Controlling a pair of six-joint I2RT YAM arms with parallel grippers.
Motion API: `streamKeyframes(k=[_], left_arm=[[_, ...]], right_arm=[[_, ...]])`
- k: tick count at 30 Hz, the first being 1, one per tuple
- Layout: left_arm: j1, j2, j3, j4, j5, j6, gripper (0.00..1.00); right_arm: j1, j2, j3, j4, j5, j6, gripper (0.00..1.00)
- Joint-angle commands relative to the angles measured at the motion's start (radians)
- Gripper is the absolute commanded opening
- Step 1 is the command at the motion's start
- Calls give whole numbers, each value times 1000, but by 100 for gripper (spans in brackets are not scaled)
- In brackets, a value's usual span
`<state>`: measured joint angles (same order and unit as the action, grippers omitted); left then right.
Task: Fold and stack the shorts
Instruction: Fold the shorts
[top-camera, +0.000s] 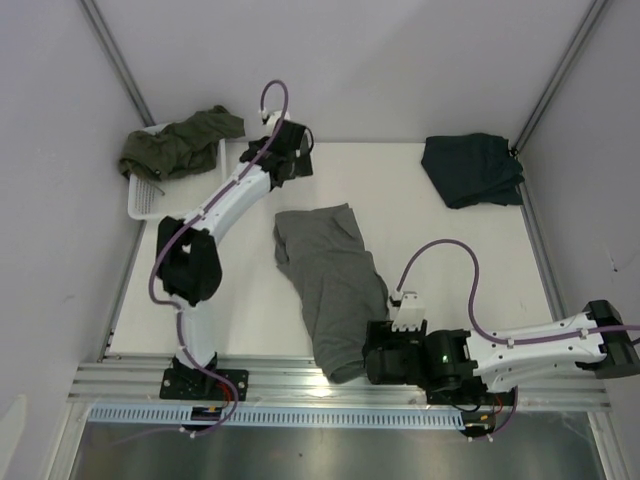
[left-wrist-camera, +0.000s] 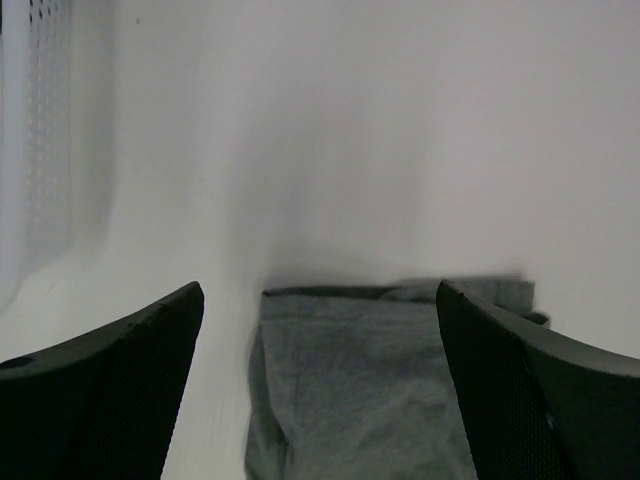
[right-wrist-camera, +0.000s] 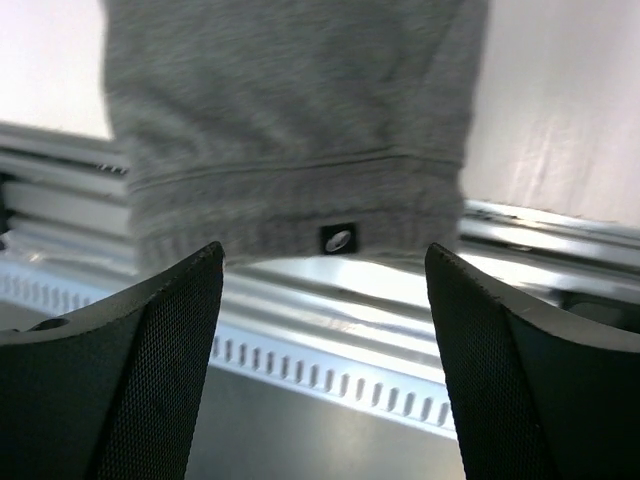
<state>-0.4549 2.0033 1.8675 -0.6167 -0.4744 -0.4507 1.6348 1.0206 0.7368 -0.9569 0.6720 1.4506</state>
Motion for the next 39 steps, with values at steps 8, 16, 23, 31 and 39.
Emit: streamKeyframes(k=[8,16,23,31,39], left_arm=[[-54,-471,-631,281,195,-37,99],[-178,-797,-929,330,204,-79,99],[-258,-960,-1063,336,240,-75,99],[-334,-986,-1191,410,203,-109,99],[-334,-951,-1167,408,191,-105,99]], right_arm=[[145,-102,-77,191,53,382,99],[158,10,-131,286,69,681,100],[197,55,-146,250,146,950,100],[194,52,-255,279,270,1217,99],[48,36,-296,452,203,1025,98]])
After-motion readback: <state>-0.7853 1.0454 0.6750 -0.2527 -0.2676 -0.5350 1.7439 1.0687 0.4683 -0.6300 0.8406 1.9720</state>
